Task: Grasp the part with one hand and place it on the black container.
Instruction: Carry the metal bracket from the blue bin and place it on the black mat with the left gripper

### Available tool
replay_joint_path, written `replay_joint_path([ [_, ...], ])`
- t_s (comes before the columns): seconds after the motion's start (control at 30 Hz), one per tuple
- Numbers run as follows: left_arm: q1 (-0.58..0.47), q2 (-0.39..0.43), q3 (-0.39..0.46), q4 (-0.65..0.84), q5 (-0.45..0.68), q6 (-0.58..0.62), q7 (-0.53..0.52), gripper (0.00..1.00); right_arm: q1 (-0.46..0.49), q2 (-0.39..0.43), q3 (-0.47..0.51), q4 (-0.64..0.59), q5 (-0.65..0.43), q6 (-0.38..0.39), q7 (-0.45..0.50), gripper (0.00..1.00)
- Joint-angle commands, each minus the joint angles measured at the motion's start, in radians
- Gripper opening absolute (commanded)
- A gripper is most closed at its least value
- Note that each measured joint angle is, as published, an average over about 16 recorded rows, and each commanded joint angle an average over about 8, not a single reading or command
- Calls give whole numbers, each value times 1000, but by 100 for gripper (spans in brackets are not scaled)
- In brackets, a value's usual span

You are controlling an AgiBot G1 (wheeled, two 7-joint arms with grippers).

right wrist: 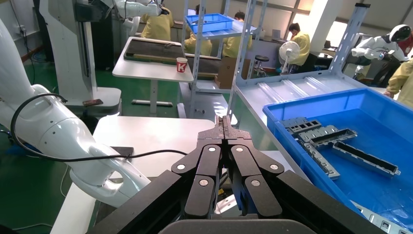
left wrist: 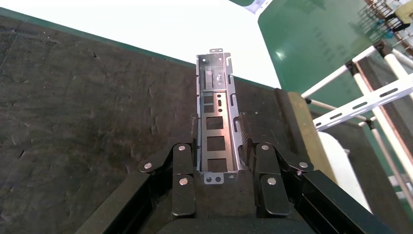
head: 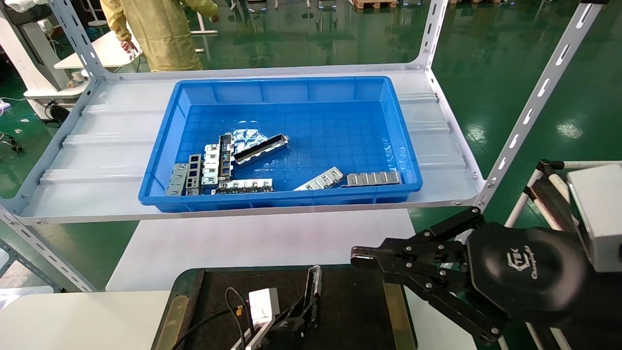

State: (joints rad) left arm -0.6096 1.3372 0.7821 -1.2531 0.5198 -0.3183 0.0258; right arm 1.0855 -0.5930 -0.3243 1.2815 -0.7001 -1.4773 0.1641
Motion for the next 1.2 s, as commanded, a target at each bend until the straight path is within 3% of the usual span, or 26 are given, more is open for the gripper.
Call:
replay_joint_path([
  [0.03,0,5,0,13,11,3,-4,0,0,0,0,0,0,0,0,0],
  [0.67,2,10,18,81,100,33,-98,0,0,0,-1,0,0,0,0,2],
  [0.73,3,10,20,87,111,36,-109,11,0,0,-1,0,0,0,0,15],
  [0.9,7,10,27,94,137,39,-133,74,0,0,-1,0,1,0,0,78],
  [0.97,8,9,30,95,146,38,-143,95,0,0,-1,0,1,0,0,97],
  [1.0,8,9,31,95,151,37,-147,100,0,0,-1,0,1,0,0,100],
  [1.2,10,8,40,95,172,28,-175,100,0,0,-1,0,1,0,-1,100],
])
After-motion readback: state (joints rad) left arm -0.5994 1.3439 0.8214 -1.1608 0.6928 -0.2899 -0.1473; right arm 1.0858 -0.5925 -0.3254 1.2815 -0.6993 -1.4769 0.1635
